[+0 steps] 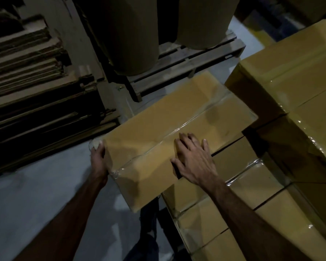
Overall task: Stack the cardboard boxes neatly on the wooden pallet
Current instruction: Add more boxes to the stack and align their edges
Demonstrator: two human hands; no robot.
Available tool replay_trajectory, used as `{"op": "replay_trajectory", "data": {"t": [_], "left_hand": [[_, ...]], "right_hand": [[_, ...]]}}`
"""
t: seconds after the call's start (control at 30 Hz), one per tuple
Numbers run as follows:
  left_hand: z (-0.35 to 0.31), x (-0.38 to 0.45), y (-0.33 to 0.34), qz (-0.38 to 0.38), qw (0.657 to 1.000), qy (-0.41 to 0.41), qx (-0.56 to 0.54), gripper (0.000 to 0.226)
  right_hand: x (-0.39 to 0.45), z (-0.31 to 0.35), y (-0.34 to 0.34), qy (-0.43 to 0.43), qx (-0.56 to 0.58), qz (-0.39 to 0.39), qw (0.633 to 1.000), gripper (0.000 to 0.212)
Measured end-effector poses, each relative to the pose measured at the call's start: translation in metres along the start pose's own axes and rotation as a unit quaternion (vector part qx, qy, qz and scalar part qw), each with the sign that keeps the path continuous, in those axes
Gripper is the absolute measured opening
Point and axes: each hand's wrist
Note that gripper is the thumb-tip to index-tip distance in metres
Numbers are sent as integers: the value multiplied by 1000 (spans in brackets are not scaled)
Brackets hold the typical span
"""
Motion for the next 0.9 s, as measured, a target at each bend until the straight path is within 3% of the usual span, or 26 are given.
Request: {"op": "replay_trajectory", "data": {"t": [0.1,0.3,0.43,0.73,0.83,0.9], "left_hand": [[1,4,3,-17,1000,8,15,63],[11,20,-7,12,998,10,57,71],[14,9,7,-21,998,19,52,59],[6,5,10,-49,999,-1,18,71],[9,23,-2,-45,998,-19,32,86],[9,24,-2,-46,998,-15,41,74]], "right_hand": [[-3,-4,5,0,-5,20,1000,74],[-4,-7,5,1,10,21,1000,74],[-9,-12,8,-2,20,20,1000,76],[-14,-20,2,-18,43,19,999,72],[-8,-50,-10,15,19,-25,999,63],[4,-83,-26,79,-1,-49,996,63]]}}
Point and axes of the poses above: each hand's wrist, its own x-axis towards the middle knuckle, its own y-axis out of the palm, z = x × y, and after that the axes turned 12 degrees about -y, right-handed
